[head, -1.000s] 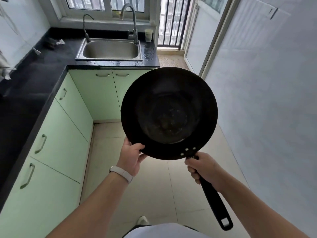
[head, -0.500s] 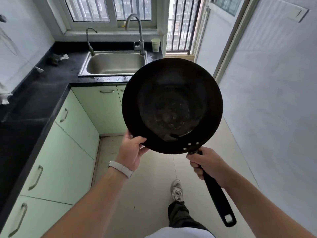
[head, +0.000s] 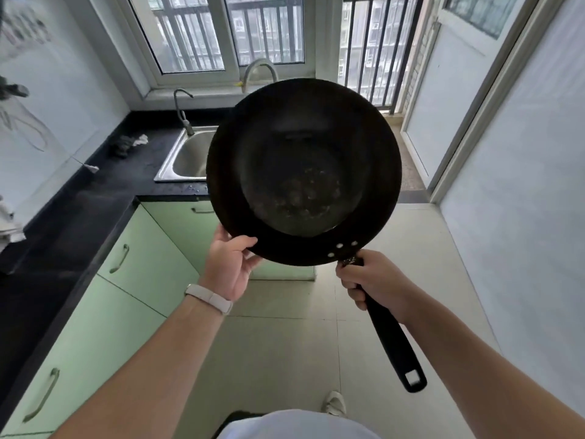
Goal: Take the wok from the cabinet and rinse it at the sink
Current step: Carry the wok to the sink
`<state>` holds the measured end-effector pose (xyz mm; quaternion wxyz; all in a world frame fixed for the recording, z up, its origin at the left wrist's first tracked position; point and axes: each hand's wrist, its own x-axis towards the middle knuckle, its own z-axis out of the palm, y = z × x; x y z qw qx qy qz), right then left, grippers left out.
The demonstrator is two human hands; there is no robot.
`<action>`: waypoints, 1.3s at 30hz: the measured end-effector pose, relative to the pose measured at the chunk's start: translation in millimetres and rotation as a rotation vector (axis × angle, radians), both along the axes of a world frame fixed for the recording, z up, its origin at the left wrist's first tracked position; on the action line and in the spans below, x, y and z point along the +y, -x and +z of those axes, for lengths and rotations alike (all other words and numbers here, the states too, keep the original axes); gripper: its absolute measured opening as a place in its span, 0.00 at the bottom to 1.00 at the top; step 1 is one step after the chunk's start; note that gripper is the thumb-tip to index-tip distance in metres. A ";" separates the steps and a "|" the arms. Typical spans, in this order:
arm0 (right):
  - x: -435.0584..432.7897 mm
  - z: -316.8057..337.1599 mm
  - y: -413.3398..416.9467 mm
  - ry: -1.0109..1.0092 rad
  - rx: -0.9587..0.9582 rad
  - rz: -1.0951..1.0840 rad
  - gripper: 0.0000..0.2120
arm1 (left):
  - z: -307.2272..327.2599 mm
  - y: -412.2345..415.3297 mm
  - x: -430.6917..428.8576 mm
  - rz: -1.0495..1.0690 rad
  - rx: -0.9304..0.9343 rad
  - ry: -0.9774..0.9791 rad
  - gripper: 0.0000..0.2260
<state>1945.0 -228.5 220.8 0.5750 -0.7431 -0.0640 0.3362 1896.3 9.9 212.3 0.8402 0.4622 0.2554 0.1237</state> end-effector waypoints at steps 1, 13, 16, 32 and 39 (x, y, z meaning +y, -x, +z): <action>2.6 2.1 -9.7 -0.008 0.000 0.003 0.06 | 3.7 -8.4 2.0 0.009 -0.004 -0.007 0.25; 66.1 2.2 -101.7 0.024 0.001 0.000 0.06 | -8.4 -99.5 66.4 -0.009 -0.052 0.015 0.24; 91.8 -1.4 -127.6 0.036 0.034 -0.060 0.05 | -15.7 -133.1 93.3 -0.061 -0.051 0.040 0.24; 258.0 5.6 -227.9 0.086 0.044 -0.212 0.09 | -17.8 -259.6 257.3 -0.185 -0.083 0.131 0.25; 271.6 -2.2 -260.3 0.077 0.038 -0.154 0.13 | -21.0 -284.6 269.3 -0.156 -0.081 0.131 0.24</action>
